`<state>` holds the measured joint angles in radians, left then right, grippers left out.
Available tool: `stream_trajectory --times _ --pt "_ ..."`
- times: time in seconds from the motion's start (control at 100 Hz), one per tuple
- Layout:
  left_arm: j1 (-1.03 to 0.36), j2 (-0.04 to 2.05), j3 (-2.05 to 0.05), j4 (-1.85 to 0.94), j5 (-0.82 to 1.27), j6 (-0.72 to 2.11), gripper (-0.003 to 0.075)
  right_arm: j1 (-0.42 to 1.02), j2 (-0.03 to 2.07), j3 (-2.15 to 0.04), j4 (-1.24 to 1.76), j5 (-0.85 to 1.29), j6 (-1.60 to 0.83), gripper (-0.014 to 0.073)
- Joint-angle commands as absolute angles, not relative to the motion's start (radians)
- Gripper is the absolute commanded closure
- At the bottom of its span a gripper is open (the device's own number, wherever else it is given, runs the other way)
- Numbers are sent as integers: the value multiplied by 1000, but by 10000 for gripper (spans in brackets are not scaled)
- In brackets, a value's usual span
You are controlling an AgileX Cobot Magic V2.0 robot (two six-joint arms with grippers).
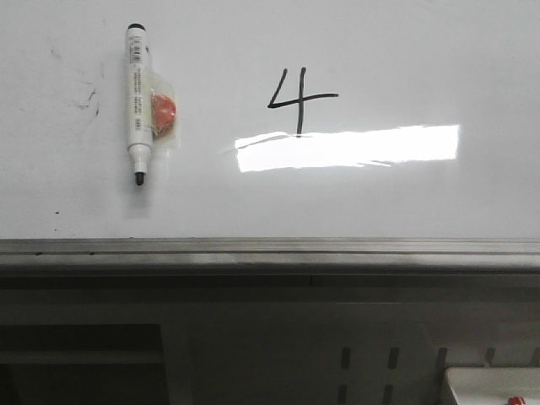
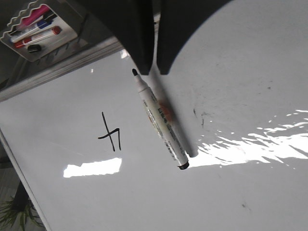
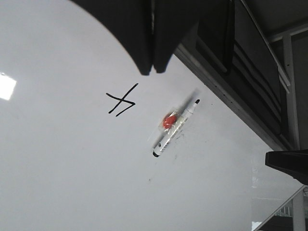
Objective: Write number 4 on whiteboard
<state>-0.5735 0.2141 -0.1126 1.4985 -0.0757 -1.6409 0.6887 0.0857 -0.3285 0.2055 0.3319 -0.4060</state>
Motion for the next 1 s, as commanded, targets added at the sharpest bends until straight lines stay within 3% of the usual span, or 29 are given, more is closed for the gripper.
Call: stream_trajectory --times 0.0,0.16,0.35,0.47,0.66,0.82,0.99 --pt "-572 222 -144 1514 -95 -1675 741 683 97 -355 207 259 -411 658" --pt "-572 222 -144 1356 -86 -1516 741 683 97 -355 207 259 -411 658" --pt "-565 222 -157 688 -10 -660 741 683 97 -355 207 259 -411 658" --pt "-544 222 -186 447 61 -306 741 683 97 -355 207 259 -411 658" --pt "-396 220 -180 341 53 -240 741 683 97 -355 207 259 -411 658" --pt "-212 199 -153 154 15 -14 741 683 97 -355 207 259 -411 658" --pt "-65 100 -146 103 129 -6 741 683 97 -355 207 259 -411 658"
